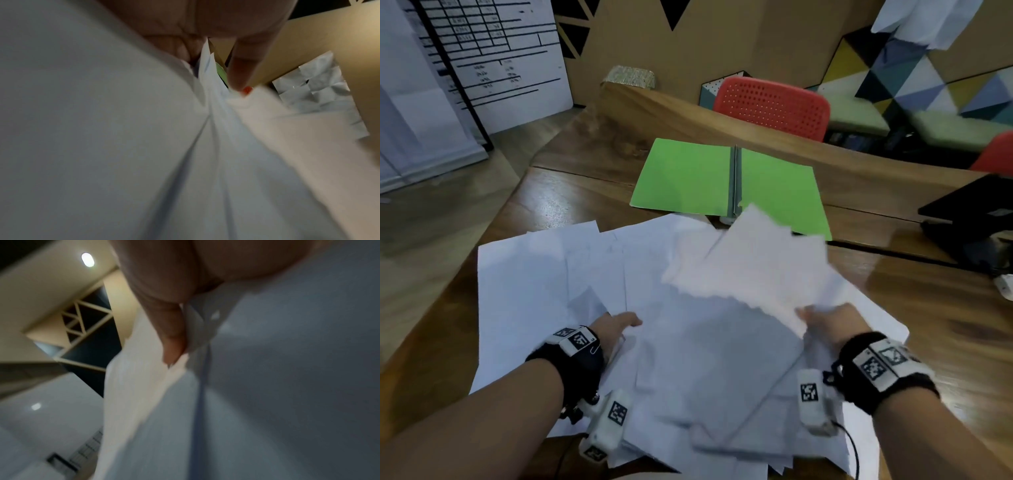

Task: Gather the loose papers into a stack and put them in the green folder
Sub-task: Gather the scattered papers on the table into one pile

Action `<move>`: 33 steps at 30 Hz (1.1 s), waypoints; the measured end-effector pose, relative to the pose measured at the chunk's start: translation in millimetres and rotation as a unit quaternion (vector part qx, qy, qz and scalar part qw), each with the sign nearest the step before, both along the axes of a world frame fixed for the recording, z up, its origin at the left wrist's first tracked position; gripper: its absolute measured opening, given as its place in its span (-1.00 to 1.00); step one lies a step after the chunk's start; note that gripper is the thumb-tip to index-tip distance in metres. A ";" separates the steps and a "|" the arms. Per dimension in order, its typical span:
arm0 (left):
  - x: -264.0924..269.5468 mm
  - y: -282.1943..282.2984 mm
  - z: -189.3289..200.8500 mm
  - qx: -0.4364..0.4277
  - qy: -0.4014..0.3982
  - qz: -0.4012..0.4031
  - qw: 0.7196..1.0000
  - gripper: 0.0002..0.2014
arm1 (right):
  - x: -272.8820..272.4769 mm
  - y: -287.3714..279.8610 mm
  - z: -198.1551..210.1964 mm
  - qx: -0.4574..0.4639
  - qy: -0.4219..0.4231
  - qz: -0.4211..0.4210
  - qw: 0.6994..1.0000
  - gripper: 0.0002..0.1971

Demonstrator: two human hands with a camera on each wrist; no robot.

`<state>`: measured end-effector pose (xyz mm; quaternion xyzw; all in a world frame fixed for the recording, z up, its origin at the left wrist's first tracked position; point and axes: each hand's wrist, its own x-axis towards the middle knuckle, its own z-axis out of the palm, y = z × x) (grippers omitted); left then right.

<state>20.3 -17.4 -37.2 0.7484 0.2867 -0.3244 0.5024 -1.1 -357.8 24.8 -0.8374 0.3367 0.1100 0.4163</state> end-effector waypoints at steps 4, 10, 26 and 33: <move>1.1 -1.3 -3.2 -0.063 0.029 0.034 0.997 -0.22 | -15.0 29.1 -37.0 0.051 0.040 0.066 0.996 -0.93; 0.2 -2.8 -12.0 0.064 -0.029 -0.026 0.997 -0.19 | -6.7 43.1 -37.1 -0.002 -0.011 0.033 0.999 -0.53; 0.7 -1.2 -8.0 0.097 -0.026 -0.092 0.991 -0.44 | -16.6 -2.4 -51.4 -0.046 0.119 0.017 0.992 -0.79; -2.0 -1.3 -3.4 0.048 -0.027 -0.065 0.996 -0.39 | -28.9 -7.2 -39.0 -0.048 0.065 0.049 0.996 -0.95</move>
